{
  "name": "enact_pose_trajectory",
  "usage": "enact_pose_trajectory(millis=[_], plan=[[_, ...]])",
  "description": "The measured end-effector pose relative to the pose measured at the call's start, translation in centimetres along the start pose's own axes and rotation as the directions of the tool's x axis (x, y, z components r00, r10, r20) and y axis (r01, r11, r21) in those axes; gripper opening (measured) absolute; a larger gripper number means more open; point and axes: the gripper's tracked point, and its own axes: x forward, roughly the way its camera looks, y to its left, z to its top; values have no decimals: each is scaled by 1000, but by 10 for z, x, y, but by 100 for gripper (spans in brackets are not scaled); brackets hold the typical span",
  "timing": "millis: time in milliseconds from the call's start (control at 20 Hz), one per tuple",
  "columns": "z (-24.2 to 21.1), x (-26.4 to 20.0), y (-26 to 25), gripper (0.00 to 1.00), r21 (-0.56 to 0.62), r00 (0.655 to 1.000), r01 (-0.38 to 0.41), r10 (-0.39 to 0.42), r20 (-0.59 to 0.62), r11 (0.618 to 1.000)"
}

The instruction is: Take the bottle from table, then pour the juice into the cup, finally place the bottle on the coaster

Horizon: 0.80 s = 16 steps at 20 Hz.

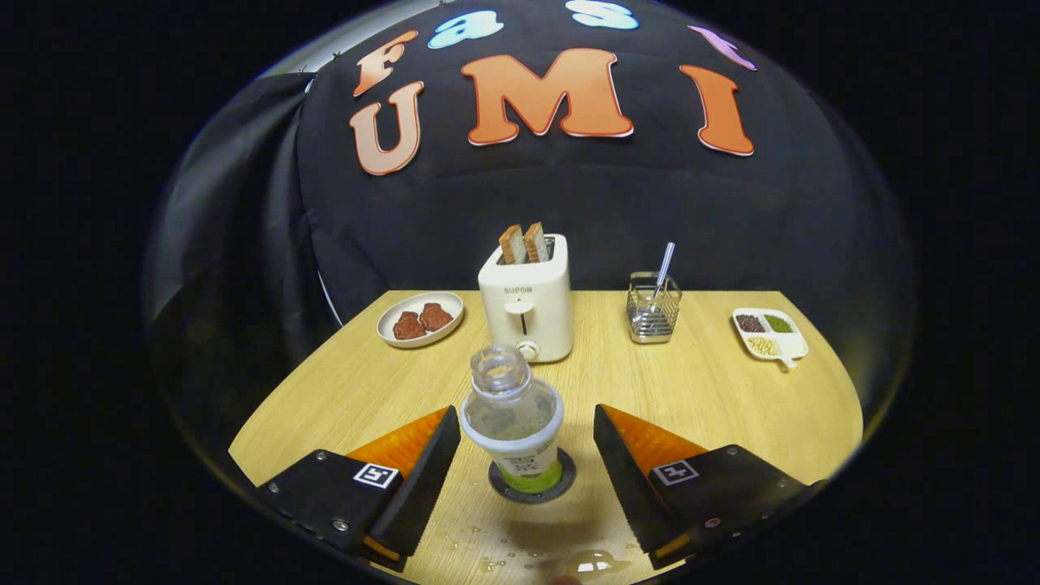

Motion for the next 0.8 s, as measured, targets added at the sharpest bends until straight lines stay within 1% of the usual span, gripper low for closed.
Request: enact_pose_trajectory(millis=[250,450,550,600,700,750,800], plan=[[73,-66,-19,97,37,989,57,-61,133,998],[121,-133,-34,97,75,972,100,-114,206,992],[139,-162,-46,97,62,959,152,-163,232,986],[144,-175,-55,97,35,951,196,-199,236,980],[160,-201,-74,97,-32,925,290,-272,266,956],[167,-214,-77,97,-36,913,315,-292,283,948],[173,-227,-78,97,-20,907,319,-299,296,948]])
